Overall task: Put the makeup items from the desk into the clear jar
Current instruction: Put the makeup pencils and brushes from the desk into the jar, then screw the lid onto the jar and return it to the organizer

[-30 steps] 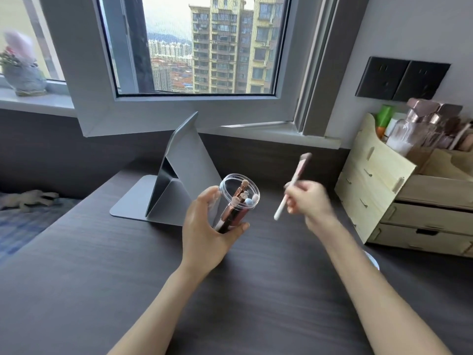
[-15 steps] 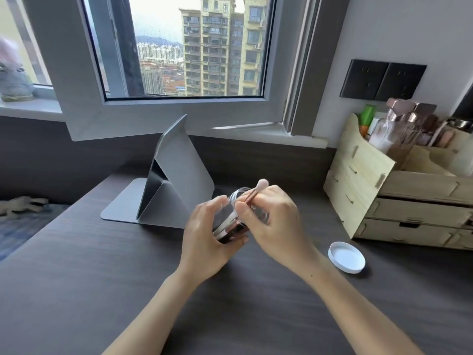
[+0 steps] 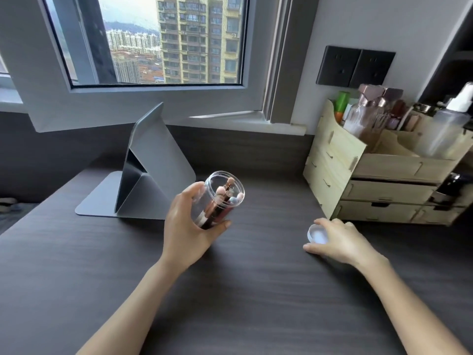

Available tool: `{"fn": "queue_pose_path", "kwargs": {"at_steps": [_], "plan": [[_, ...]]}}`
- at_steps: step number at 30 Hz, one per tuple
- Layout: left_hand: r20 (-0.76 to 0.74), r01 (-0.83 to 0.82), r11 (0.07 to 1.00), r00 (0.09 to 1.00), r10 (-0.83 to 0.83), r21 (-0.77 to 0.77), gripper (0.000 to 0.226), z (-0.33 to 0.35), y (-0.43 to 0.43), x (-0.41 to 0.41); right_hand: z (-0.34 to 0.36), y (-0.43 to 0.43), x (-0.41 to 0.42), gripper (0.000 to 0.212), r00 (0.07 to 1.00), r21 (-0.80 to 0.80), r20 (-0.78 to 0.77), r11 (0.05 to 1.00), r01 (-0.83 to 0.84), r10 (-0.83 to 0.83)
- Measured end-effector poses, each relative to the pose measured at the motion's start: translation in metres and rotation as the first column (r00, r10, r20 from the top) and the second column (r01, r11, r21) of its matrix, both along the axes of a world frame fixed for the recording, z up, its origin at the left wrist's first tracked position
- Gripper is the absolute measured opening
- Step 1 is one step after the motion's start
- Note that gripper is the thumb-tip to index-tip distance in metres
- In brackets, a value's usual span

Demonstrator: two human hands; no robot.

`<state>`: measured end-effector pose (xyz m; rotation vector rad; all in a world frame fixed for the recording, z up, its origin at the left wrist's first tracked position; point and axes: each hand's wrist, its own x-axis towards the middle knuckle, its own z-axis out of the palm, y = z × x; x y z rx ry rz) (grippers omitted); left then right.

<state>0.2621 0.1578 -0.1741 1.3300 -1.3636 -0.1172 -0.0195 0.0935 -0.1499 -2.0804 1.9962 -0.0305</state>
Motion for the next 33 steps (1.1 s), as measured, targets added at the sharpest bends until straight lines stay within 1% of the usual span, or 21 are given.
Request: {"fn": "queue_pose_path", "kwargs": {"at_steps": [3, 4, 5, 6, 7, 8, 9, 10, 11, 12, 13, 14, 15, 16, 18, 19, 21, 22, 24, 29, 33], "plan": [[0.025, 0.009, 1.000, 1.000, -0.009, 0.005, 0.080, -0.001, 0.000, -0.001, 0.002, 0.001, -0.002, 0.075, 0.995, -0.068, 0.074, 0.996, -0.054, 0.059], [0.023, 0.016, 1.000, 1.000, -0.016, 0.008, 0.080, -0.002, 0.000, -0.001, 0.006, 0.002, 0.001, 0.075, 0.984, -0.097, 0.153, 0.992, -0.075, 0.089], [0.019, 0.020, 1.000, 1.000, -0.020, 0.009, 0.080, -0.001, 0.001, -0.002, 0.010, 0.003, 0.006, 0.073, 0.950, -0.121, 0.288, 0.989, -0.088, 0.120], [0.013, 0.023, 1.000, 1.000, -0.023, 0.009, 0.080, -0.001, 0.001, -0.002, 0.015, 0.007, 0.013, 0.071, 0.875, -0.125, 0.462, 0.987, -0.097, 0.144], [0.008, 0.028, 1.000, 1.000, -0.028, 0.009, 0.079, 0.000, 0.001, -0.002, 0.022, 0.011, 0.022, 0.069, 0.742, -0.107, 0.653, 0.988, -0.110, 0.153], [0.000, 0.033, 0.999, 0.999, -0.033, 0.011, 0.078, 0.001, 0.001, -0.003, 0.030, 0.015, 0.030, 0.067, 0.541, -0.075, 0.829, 0.988, -0.137, 0.138], [-0.015, 0.036, 0.999, 0.999, -0.036, 0.014, 0.077, 0.001, 0.002, -0.003, 0.036, 0.017, 0.037, 0.065, 0.296, -0.034, 0.951, 0.983, -0.182, 0.088], [-0.034, 0.038, 0.999, 0.999, -0.038, 0.015, 0.076, 0.002, 0.002, -0.003, 0.040, 0.019, 0.044, 0.062, 0.059, -0.002, 0.998, 0.970, -0.244, 0.017], [-0.053, 0.040, 0.999, 0.998, -0.040, 0.015, 0.075, 0.002, 0.002, -0.003, 0.046, 0.020, 0.051, 0.060, -0.122, 0.005, 0.992, 0.955, -0.298, -0.043], [-0.065, 0.043, 0.999, 0.997, -0.042, 0.014, 0.074, 0.003, 0.003, -0.003, 0.049, 0.020, 0.058, 0.060, -0.250, -0.008, 0.965, 0.945, -0.326, -0.078], [-0.070, 0.046, 0.999, 0.996, -0.046, 0.012, 0.072, 0.003, 0.003, -0.004, 0.053, 0.020, 0.066, 0.062, -0.341, -0.034, 0.936, 0.943, -0.330, -0.085], [-0.074, 0.050, 0.999, 0.996, -0.050, 0.008, 0.071, 0.003, 0.004, -0.004, 0.056, 0.020, 0.074, 0.062, -0.405, -0.059, 0.911, 0.948, -0.314, -0.077], [-0.082, 0.057, 0.998, 0.995, -0.056, 0.005, 0.071, 0.004, 0.004, -0.005, 0.058, 0.020, 0.082, 0.057, -0.444, -0.073, 0.894, 0.956, -0.284, -0.064], [-0.095, 0.067, 0.998, 0.993, -0.067, 0.002, 0.071, 0.005, 0.005, -0.005, 0.059, 0.021, 0.090, 0.051, -0.459, -0.081, 0.887, 0.965, -0.249, -0.044], [-0.123, 0.091, 0.996, 0.988, -0.090, 0.005, 0.072, 0.006, 0.005, -0.005, 0.058, 0.023, 0.106, 0.039, -0.433, -0.095, 0.901, 0.973, -0.211, -0.006], [-0.133, 0.100, 0.995, 0.986, -0.098, 0.005, 0.073, 0.006, 0.005, -0.005, 0.055, 0.024, 0.112, 0.036, -0.386, -0.104, 0.922, 0.972, -0.211, 0.015], [-0.153, 0.114, 0.993, 0.982, -0.111, 0.008, 0.073, 0.007, 0.006, -0.005, 0.048, 0.028, 0.121, 0.027, -0.242, -0.143, 0.967, 0.963, -0.230, 0.085], [-0.163, 0.121, 0.993, 0.980, -0.118, 0.012, 0.073, 0.008, 0.006, -0.004, 0.044, 0.029, 0.123, 0.025, -0.181, -0.171, 0.975, 0.955, -0.240, 0.129], [-0.154, 0.134, 0.991, 0.980, -0.129, 0.021, 0.075, 0.008, 0.006, -0.003, 0.040, 0.032, 0.123, 0.027, -0.106, -0.224, 0.973, 0.940, -0.258, 0.203], [-0.135, 0.164, 0.985, 0.979, -0.156, 0.051, 0.075, 0.012, 0.009, -0.005, 0.042, 0.027, 0.116, 0.022, -0.003, -0.329, 0.938, 0.885, -0.329, 0.347], [-0.186, 0.268, 0.959, 0.951, -0.248, 0.094, 0.072, 0.019, 0.012, -0.002, 0.045, 0.018, 0.107, 0.029, 0.086, -0.357, 0.904, 0.852, -0.384, 0.418]]}}
